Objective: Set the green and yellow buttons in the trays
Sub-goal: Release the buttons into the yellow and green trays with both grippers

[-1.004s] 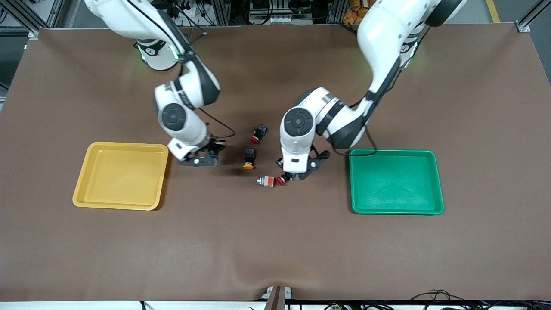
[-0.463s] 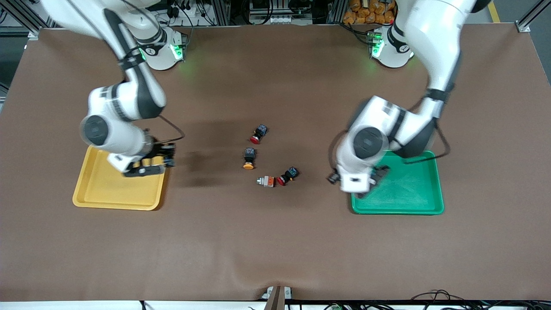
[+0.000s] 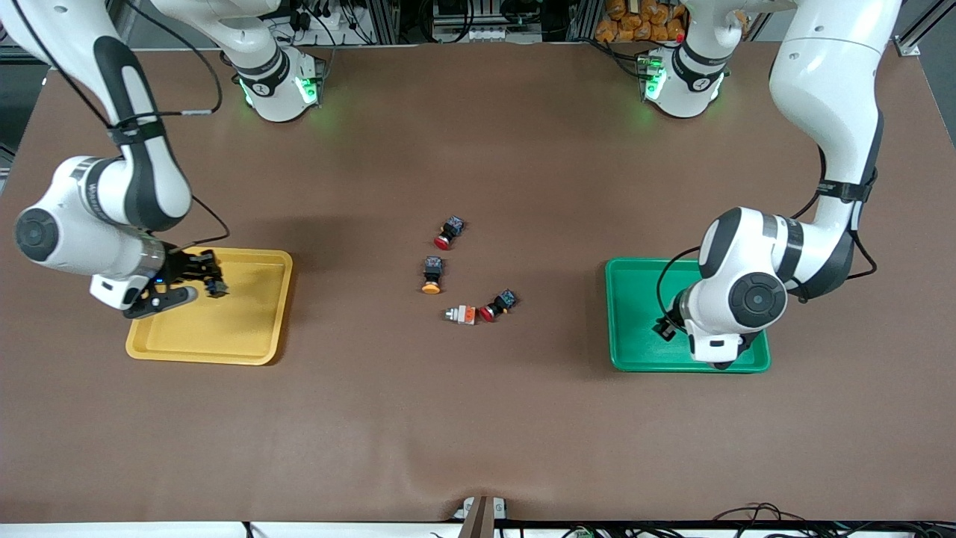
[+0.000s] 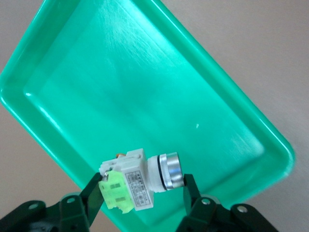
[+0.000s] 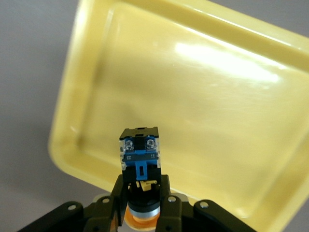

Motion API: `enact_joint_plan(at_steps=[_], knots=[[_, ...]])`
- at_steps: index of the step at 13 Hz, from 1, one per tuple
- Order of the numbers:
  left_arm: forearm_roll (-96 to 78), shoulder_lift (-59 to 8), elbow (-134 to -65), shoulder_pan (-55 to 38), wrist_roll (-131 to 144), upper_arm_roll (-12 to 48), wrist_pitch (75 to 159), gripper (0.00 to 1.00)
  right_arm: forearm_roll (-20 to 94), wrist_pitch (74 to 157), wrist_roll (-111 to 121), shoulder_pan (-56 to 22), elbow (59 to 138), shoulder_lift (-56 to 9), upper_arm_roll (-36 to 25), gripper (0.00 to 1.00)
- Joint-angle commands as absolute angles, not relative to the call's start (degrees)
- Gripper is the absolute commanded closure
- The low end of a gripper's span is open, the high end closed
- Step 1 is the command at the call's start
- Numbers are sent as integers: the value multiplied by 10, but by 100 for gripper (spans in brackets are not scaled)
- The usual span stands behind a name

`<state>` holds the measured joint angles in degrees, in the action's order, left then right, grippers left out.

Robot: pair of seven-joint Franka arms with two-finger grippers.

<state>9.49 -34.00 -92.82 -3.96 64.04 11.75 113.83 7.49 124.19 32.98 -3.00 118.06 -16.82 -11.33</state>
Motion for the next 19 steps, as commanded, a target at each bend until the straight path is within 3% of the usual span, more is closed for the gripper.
enact_joint_plan(at_steps=[1, 2, 3, 4, 6, 7, 10, 12, 15, 18, 19], knots=[[131, -330, -982, -18, 646, 125, 1181, 100, 79, 1269, 419, -9, 1164, -206, -125, 100], [148, -329, -992, -10, 645, 126, 1186, 100, 80, 1269, 438, -2, 1150, -221, -125, 100], [166, -330, -997, -7, 645, 126, 1186, 94, 80, 1269, 452, 2, 1138, -229, -125, 77], [179, -331, -998, -4, 645, 126, 1186, 81, 80, 1268, 463, 3, 1135, -234, -125, 55], [191, -327, -1000, 10, 636, 126, 1185, 0, 80, 1269, 465, 4, 1134, -236, -125, 14], [189, -322, -1000, 13, 611, 127, 1183, 0, 83, 1268, 464, 4, 1133, -238, -125, 0], [179, -307, -998, 23, 600, 134, 1175, 0, 97, 1260, 458, 2, 1134, -238, -125, 1], [148, -297, -991, 22, 606, 150, 1174, 0, 115, 1227, 449, -4, 1134, -234, -125, 11], [102, -303, -957, -1, 638, 187, 1174, 0, 138, 1173, 361, -35, 1136, -215, -125, 14], [79, -355, -873, -81, 782, 189, 1175, 0, 138, 1141, 199, -86, 1140, -192, -122, 0], [73, -379, -845, -113, 837, 189, 1175, 0, 138, 1141, 163, -106, 1143, -185, -120, 0]])
